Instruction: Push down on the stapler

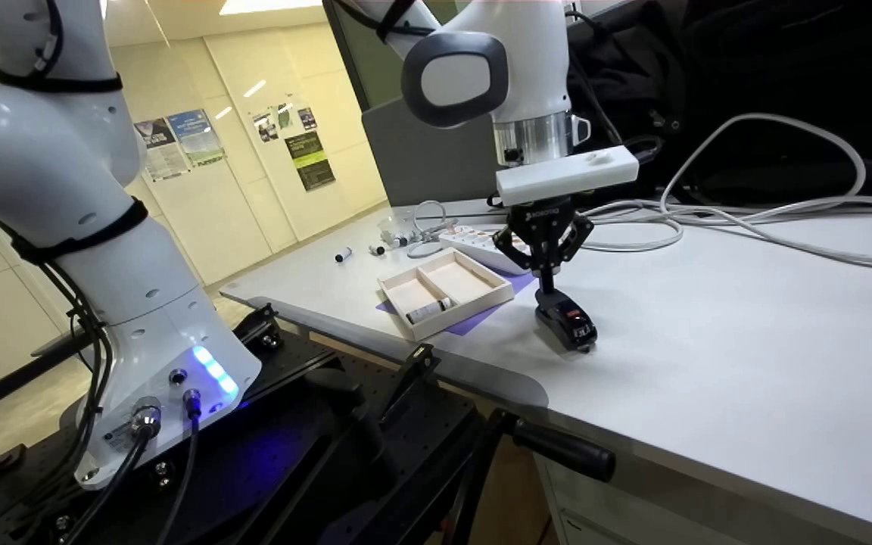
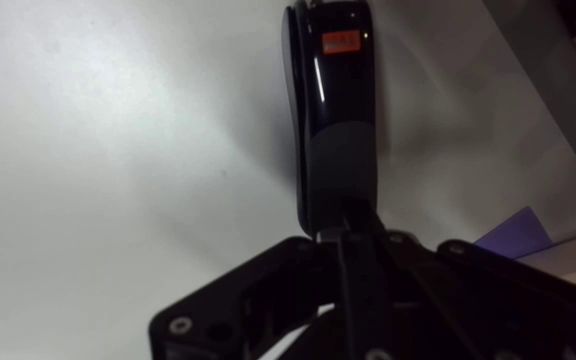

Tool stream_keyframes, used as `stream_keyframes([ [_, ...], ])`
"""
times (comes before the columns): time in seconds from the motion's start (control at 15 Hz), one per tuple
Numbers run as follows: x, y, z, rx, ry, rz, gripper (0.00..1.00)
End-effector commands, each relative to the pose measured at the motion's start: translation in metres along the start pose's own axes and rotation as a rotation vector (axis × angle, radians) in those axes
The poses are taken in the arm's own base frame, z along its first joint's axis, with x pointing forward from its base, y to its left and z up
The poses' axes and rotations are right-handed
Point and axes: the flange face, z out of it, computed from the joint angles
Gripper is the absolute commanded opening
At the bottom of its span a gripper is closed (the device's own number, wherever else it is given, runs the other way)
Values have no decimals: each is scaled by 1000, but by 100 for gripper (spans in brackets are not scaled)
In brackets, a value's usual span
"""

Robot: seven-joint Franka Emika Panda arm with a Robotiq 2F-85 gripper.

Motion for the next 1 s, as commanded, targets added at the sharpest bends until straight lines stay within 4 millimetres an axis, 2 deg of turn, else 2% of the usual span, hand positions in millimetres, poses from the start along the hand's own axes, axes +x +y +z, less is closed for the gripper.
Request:
stream_keyframes([
  [0.0, -22, 10, 39, 31, -42, 48, 0],
  [0.2, -23, 14, 41, 42, -48, 75, 0],
  [0.33, -17, 19, 27, 24, -36, 88, 0],
  [0.53, 1, 24, -25, -33, -10, 125, 0],
  [0.67, 13, 20, -71, -89, 11, 133, 0],
  [0.93, 31, 5, -147, -185, -36, 139, 0],
])
